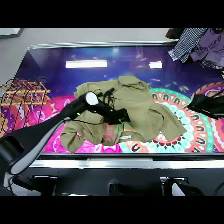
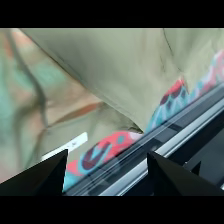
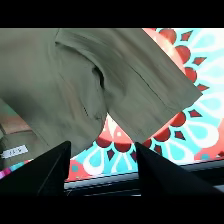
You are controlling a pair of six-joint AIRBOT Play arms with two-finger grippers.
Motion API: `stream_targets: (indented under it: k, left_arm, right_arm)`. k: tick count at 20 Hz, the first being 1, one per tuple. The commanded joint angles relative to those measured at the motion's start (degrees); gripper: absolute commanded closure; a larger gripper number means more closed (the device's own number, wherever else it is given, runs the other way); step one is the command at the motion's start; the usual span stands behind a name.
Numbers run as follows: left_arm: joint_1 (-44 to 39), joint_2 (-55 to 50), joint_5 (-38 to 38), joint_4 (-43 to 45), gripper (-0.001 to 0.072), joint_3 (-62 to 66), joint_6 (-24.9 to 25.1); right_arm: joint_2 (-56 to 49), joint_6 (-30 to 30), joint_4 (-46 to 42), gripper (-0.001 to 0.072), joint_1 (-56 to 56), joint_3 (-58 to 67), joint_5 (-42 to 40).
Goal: Fold the clothes and pants, and hang the long-sleeved shirts on hangers.
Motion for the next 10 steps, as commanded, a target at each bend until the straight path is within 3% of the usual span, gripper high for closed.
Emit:
stream_targets:
  k: [1,4,7,10]
  left_arm:
    - [-2.7,-2.2,2.6,-3.3,0.0132,0.0,-0.2]
    - [1.2,-0.1,0.4,2.9,0.0132,0.0,-3.1]
    - [7.3,4.8,-8.2,19.6,0.0131,0.0,-5.7]
    - [11.8,9.3,-18.8,33.9,0.0132,-0.1,-5.5]
  right_arm:
    - [2.1,0.1,-0.3,0.0214,0.0,-1.6,1.5]
    - [2.1,0.1,6.0,0.0201,0.3,-7.7,-1.2]
    - [2.1,0.1,10.0,0.0175,2.8,-18.3,-6.7]
    - [1.3,2.2,8.3,0.0175,15.5,-26.0,-15.8]
